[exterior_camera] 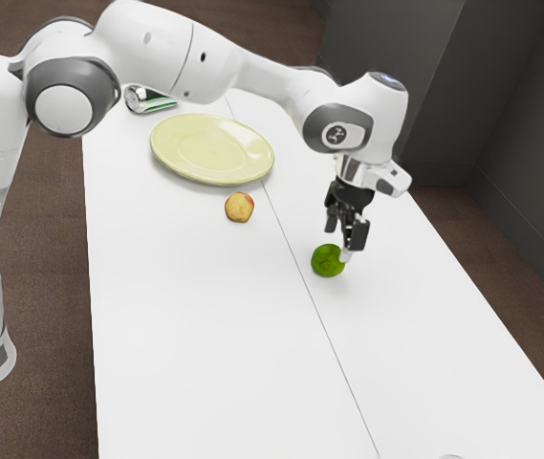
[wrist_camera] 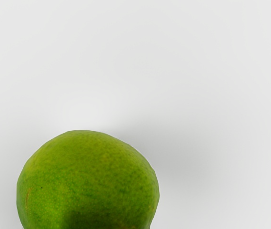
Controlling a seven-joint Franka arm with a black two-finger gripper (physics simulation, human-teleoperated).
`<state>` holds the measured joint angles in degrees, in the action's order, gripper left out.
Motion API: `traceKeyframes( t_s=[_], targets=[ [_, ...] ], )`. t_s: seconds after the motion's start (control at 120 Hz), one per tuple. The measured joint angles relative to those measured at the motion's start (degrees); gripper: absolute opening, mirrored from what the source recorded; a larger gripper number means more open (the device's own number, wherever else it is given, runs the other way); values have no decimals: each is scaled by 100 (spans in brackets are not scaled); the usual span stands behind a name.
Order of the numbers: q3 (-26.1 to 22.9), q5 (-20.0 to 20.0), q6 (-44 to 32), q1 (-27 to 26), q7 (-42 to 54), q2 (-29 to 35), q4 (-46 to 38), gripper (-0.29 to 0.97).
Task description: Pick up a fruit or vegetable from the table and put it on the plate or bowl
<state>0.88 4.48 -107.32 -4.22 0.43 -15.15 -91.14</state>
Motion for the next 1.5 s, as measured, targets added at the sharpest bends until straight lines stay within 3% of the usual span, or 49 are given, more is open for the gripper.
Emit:
traceKeyframes(
  t_s=[1.5],
  targets=[
    [35,33,-498,161,226,-590,-106,65]
  ],
)
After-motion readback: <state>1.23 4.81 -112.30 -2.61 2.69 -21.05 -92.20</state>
